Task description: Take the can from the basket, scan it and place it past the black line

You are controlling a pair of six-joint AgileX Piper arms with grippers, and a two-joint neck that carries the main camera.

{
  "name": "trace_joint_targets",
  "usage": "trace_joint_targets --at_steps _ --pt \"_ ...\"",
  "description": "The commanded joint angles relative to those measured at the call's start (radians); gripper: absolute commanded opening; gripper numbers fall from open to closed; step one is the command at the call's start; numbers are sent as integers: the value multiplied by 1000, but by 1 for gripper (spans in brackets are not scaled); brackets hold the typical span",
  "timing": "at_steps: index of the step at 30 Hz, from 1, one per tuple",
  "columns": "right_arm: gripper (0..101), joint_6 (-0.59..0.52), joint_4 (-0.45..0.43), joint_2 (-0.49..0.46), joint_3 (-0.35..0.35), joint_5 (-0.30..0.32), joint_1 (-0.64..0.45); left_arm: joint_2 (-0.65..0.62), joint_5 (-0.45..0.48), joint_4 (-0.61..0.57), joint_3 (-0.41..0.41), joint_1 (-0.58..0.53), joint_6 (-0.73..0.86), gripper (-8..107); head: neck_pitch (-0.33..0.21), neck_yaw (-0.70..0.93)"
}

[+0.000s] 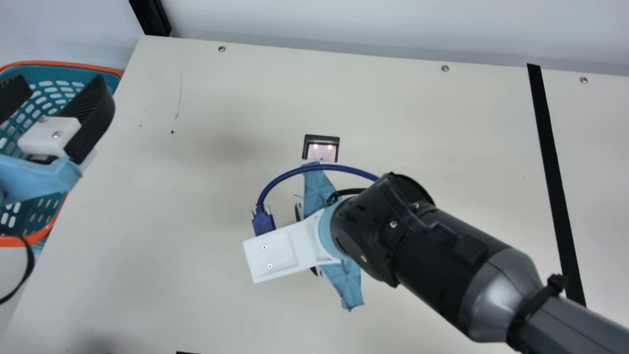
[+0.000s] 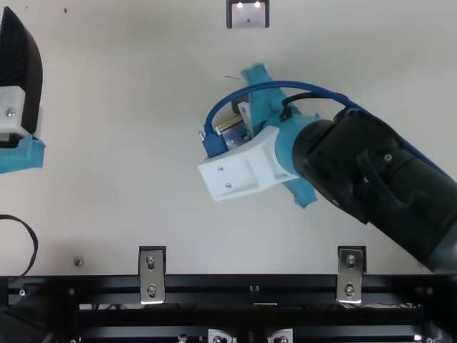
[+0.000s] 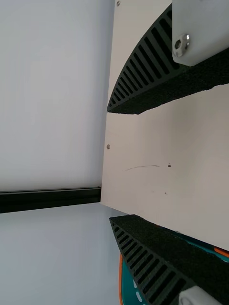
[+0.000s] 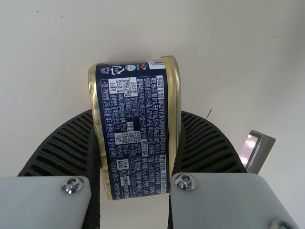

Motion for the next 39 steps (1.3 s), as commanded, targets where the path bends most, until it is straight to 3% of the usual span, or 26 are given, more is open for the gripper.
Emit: trace_joint_targets --at_steps 1,19,39 --pt "0 8 7 -3 5 3 1 0 0 0 0 0 0 90 -33 -5" --pt "0 85 18 -72 27 13 -12 0 0 0 0 0 0 90 -33 -5" --pt "0 306 -94 -179 -36 81 -30 0 0 0 0 0 0 90 -35 -20"
